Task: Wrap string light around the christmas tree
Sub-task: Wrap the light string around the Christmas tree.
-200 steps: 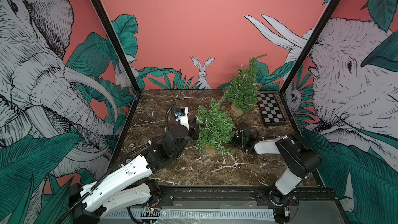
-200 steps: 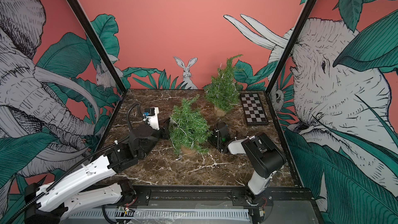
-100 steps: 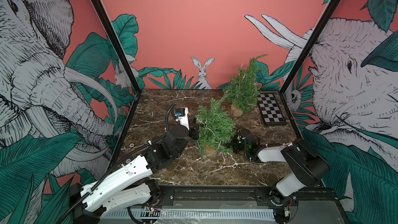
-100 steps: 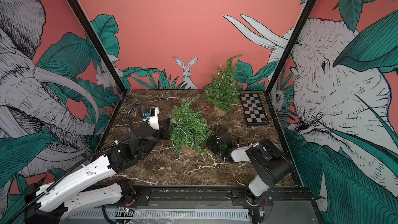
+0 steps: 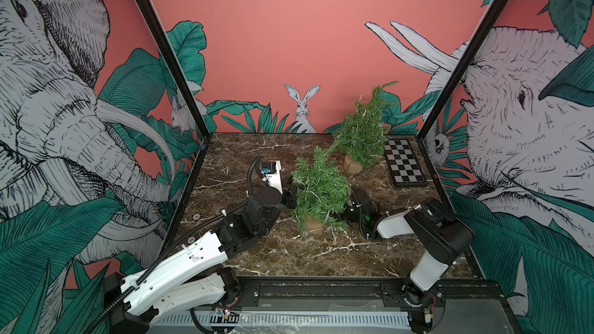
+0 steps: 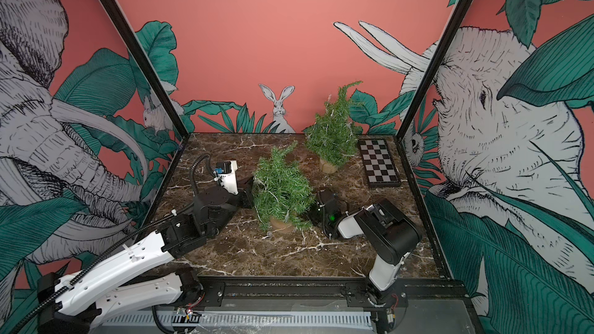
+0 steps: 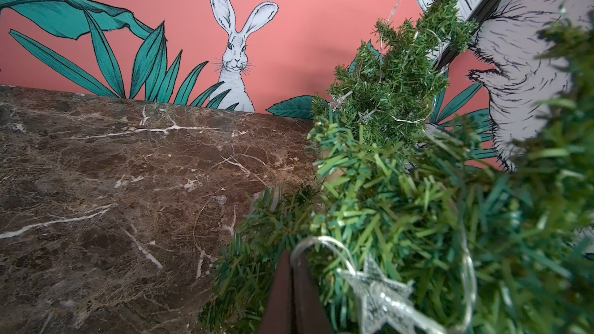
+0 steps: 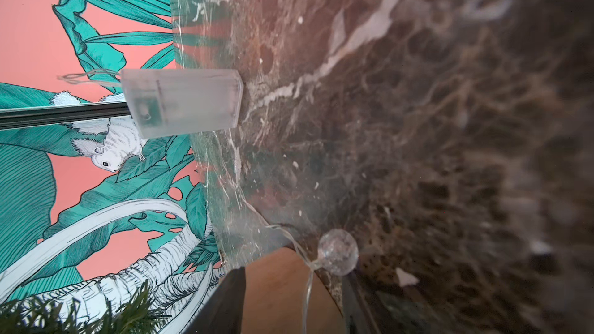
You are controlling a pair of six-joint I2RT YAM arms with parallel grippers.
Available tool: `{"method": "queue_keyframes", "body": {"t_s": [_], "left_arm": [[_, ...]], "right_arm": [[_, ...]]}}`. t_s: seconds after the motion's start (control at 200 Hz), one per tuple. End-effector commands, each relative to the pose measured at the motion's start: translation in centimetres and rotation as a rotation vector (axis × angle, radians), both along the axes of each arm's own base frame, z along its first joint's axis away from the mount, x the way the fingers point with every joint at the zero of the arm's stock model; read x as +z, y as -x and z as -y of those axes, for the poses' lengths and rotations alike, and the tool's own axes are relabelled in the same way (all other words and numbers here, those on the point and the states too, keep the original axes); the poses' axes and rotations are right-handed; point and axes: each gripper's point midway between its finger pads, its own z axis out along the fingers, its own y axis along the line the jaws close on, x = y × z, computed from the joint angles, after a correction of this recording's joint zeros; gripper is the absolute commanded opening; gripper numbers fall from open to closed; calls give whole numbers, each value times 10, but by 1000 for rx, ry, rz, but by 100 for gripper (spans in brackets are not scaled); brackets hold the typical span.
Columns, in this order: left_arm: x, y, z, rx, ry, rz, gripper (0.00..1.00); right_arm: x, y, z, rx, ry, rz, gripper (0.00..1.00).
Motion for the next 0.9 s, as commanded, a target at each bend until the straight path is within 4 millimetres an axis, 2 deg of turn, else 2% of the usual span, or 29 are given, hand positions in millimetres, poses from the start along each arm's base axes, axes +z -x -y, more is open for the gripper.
{"method": "queue_keyframes", "body": {"t_s": [0.0, 0.265, 0.455, 0.545, 0.67, 0.865, 0.885, 0.895], "left_arm": [[1, -2, -3, 27, 40, 0, 0], [3, -3, -1, 19, 46, 1, 0], [6, 0, 0, 3, 50, -5, 0], [5, 1, 1, -2, 55, -8, 0], [5, 2, 1, -7, 51, -12, 0], [7, 3, -1, -9, 56, -5, 0], [7, 3, -1, -9, 56, -5, 0], [7, 3, -1, -9, 56, -5, 0]], "right_arm": [[-5, -6, 0, -106, -65, -82, 47], [5, -28, -9, -122, -90, -15, 35], [14, -43, 6, -178, -74, 60, 8], [28, -52, 16, -203, -86, 125, 0], [55, -62, 29, -211, -110, 228, 0], [96, -63, 48, -235, -97, 373, 0], [94, -63, 50, -239, -80, 376, 0], [104, -63, 51, -241, -86, 399, 0]]}}
